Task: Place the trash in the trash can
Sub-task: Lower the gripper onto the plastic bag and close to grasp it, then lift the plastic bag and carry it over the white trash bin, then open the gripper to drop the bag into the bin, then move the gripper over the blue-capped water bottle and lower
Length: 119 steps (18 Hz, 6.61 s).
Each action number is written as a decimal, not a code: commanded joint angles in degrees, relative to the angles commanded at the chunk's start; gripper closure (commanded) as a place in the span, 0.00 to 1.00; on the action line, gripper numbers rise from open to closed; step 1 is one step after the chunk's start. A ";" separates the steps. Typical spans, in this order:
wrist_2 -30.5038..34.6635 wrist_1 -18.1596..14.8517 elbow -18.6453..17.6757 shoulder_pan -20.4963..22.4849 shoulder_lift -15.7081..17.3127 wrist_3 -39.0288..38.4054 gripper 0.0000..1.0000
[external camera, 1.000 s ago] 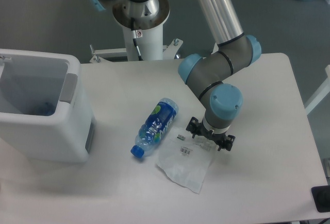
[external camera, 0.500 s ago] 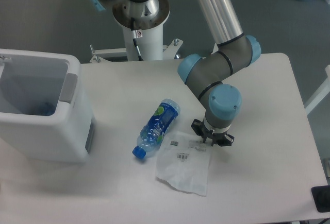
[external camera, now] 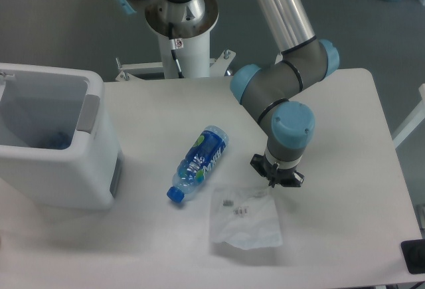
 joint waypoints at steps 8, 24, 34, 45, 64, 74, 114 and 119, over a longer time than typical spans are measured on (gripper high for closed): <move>-11.62 -0.79 1.76 1.94 5.00 -0.88 1.00; -33.50 -8.87 1.67 -4.21 27.49 -12.30 1.00; -32.89 -14.50 -1.66 -15.20 35.68 -15.03 1.00; -27.09 -14.50 -6.59 -19.24 40.17 -16.25 1.00; -22.08 -13.71 -7.56 -22.41 37.53 -16.61 0.58; -22.17 -13.62 -7.03 -22.50 37.36 -16.35 0.00; -2.48 -13.71 1.93 -16.34 0.01 -14.06 0.00; 0.32 -13.71 4.49 -18.45 -3.24 -15.29 0.00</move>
